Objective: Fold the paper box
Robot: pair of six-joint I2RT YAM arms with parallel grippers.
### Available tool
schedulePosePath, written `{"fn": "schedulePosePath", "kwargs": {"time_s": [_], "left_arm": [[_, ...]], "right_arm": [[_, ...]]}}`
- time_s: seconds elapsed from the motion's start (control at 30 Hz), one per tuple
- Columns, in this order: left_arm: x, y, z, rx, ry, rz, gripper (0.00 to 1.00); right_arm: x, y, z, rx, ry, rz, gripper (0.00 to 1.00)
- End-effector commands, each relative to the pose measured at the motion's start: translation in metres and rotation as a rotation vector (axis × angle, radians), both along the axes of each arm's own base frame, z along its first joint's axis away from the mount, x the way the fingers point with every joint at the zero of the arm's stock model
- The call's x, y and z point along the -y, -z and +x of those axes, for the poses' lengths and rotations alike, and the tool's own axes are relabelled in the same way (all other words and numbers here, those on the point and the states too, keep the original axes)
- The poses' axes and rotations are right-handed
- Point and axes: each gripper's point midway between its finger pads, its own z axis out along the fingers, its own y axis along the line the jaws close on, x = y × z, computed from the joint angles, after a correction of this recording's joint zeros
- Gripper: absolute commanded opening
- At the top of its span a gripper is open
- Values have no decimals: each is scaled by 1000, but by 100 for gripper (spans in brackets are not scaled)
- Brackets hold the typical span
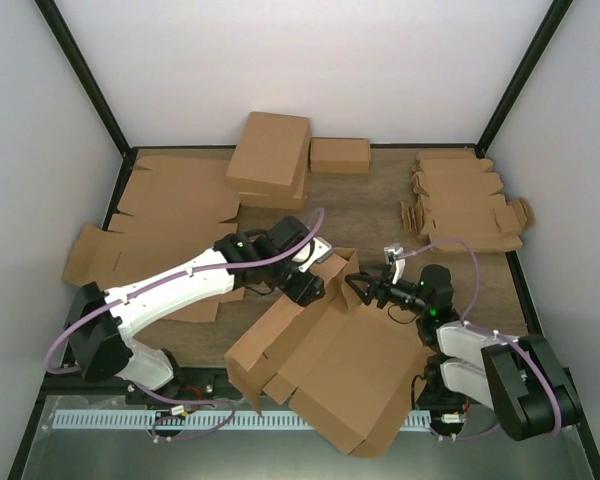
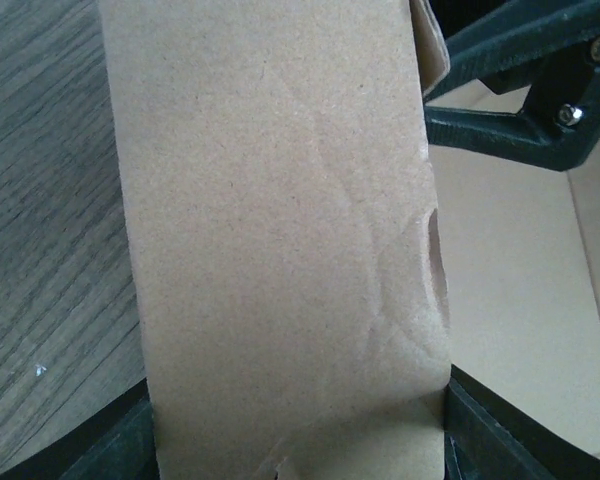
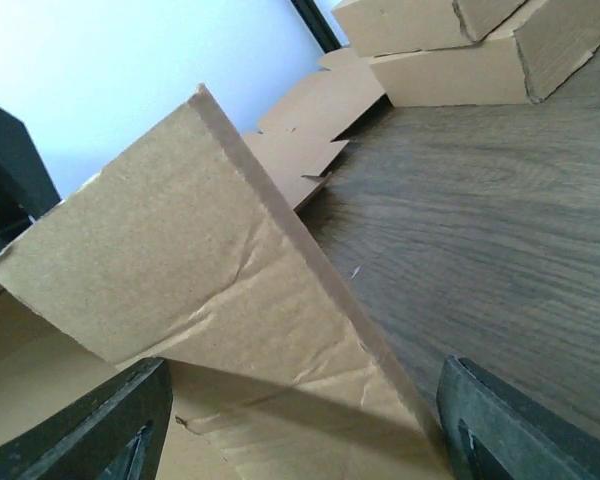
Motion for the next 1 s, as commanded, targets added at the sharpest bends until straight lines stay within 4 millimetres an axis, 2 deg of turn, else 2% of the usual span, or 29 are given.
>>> {"fn": "schedulePosePath", "kwargs": {"time_s": [0.0,0.03,0.1,0.17,0.37,0.57,0.63,0.73,0.97], "left_arm": [[28,-5,-31,-10,199,-21,65],[28,-5,-30,-3,200,-10,65],[29,-7,-29,13,202,3,65],[28,-10,-27,30,202,9,65],[24,-13,-21,68,204,54,65],[17,-11,-6,130,178,135,65],[14,-13,2,171,166,163,64],[7,-14,16,242,146,229,62],[15,-10,29,284,166,256,62]], "right_arm": [[-7,-18,-17,63,-81,45,78],[-7,-19,-20,62,-86,50,80],[-7,-23,-25,72,-91,59,92],[-7,-25,-26,84,-93,53,95],[-14,-24,-32,96,-134,8,93],[-25,-23,-36,118,-149,-34,93],[-26,-21,-30,115,-126,-56,99],[-25,-14,-19,91,-79,-89,100],[-33,-15,-5,110,-98,-101,91]]}}
